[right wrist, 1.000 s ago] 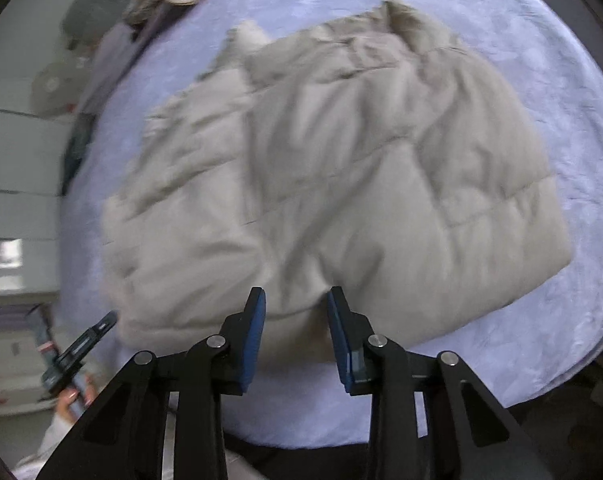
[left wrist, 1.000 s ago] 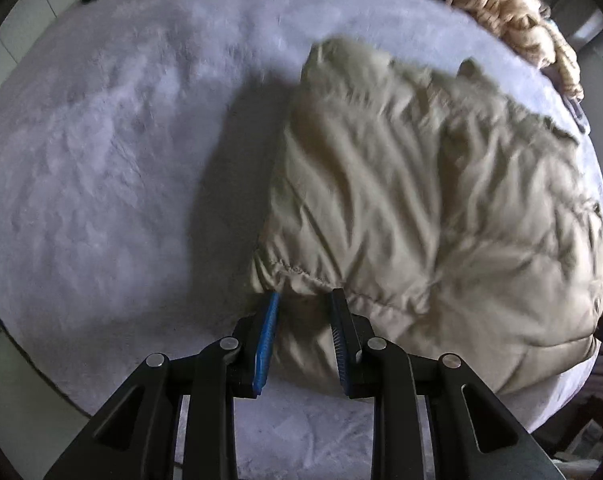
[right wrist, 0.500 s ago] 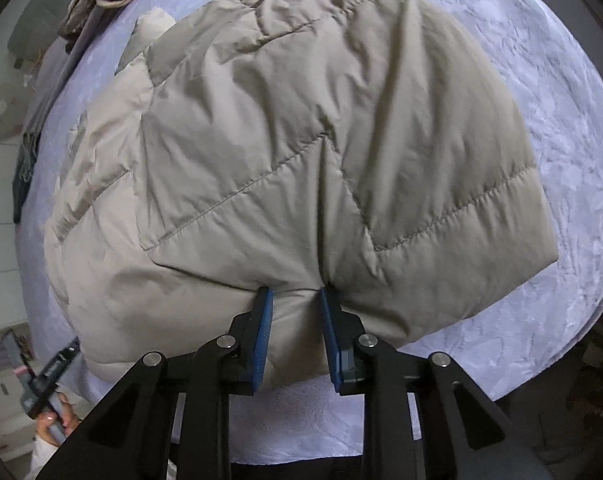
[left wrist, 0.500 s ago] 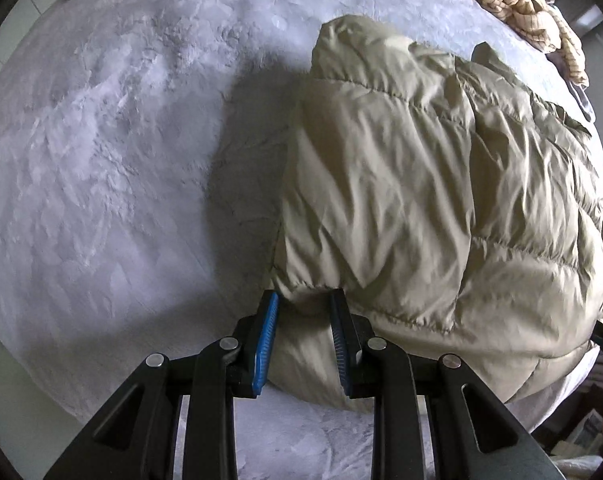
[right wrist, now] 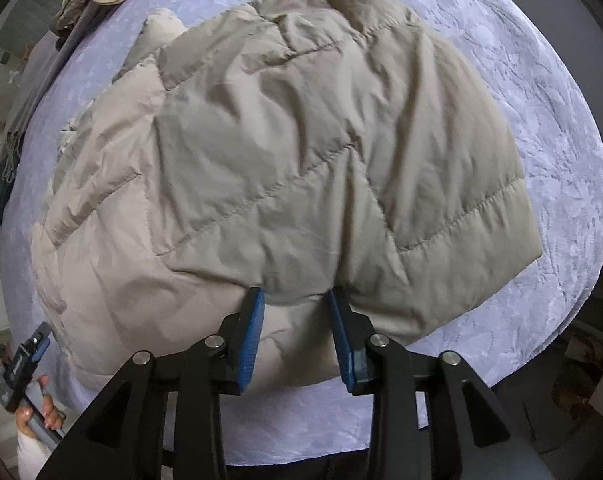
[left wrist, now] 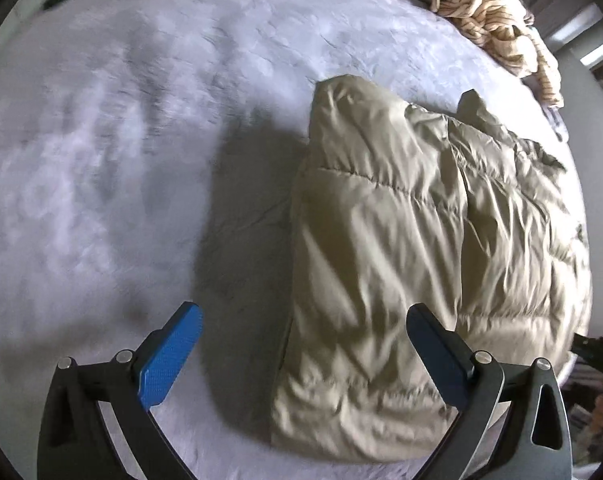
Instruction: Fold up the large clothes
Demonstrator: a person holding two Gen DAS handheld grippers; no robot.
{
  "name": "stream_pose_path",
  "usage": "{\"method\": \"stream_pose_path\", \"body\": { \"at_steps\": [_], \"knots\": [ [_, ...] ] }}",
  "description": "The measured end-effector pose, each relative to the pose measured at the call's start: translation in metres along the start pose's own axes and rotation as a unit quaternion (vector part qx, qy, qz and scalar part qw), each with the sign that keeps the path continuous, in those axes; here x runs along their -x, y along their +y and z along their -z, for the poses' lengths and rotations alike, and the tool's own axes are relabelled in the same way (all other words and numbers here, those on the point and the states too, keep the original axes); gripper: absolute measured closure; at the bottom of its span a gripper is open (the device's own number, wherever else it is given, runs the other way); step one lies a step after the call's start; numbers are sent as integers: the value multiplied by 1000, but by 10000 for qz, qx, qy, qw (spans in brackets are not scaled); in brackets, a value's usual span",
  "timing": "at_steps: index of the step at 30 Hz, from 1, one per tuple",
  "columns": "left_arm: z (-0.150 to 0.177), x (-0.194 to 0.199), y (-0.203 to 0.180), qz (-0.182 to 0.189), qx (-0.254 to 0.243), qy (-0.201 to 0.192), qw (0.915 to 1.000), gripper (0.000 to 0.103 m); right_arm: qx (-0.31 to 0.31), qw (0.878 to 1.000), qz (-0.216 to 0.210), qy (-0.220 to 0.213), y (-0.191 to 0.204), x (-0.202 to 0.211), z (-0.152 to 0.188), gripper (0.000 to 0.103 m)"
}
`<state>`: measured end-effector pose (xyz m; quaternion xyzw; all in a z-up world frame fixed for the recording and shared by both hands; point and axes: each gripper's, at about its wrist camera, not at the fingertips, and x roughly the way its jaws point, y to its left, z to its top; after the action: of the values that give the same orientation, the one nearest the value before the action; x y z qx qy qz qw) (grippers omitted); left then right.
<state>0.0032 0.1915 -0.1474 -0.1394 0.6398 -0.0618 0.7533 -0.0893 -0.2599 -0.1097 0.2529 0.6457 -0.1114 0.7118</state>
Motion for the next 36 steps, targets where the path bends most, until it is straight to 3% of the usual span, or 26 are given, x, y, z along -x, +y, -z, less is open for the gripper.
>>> {"method": "stream_pose_path", "body": {
  "at_steps": [3, 6, 13, 15, 17, 19, 20, 21, 24, 27, 30, 36],
  "knots": [
    [-14, -23, 13, 713, -82, 367, 9967, 1, 68, 10000, 23, -44, 14, 8, 0, 66],
    [-23, -41, 15, 1363, -203, 722, 9878, 1, 131, 9999, 19, -84, 31, 7, 0, 66],
    [-40, -77, -5, 2447, -548, 1282, 9595, 1, 312, 9993, -106, -173, 89, 23, 5, 66],
    [-43, -86, -15, 2555, -741, 1454, 9530, 1, 451, 9987, -174, -171, 110, 23, 6, 66],
    [-44, -92, -24, 2467, -905, 1518, 9528, 1, 598, 9979, -221, -152, 129, 20, 7, 66],
    [-44, -90, -32, 2412, -1105, 1472, 9529, 20, 715, 9970, -261, -137, 146, 18, 8, 66],
    [-43, -87, -34, 2583, -1141, 1502, 9475, 46, 760, 9967, -268, -132, 153, 15, 7, 66],
    [-44, -84, -34, 2755, -1066, 1556, 9426, 64, 798, 9963, -282, -136, 159, 13, 7, 66],
    [-44, -69, -38, 2797, -950, 1489, 9437, 75, 876, 9953, -350, -207, 175, 10, 6, 66],
    [-45, -46, -43, 2891, -809, 1362, 9441, 76, 970, 9933, -456, -431, 191, 11, 3, 67],
    [-46, -24, -54, 2909, -717, 1280, 9454, 76, 1145, 9896, -607, -623, 206, 12, -2, 82],
    [-45, 41, -110, 2787, -590, 1108, 9521, 76, 1267, 9868, -813, -592, 210, -34, -29, 88]
  ]
}}
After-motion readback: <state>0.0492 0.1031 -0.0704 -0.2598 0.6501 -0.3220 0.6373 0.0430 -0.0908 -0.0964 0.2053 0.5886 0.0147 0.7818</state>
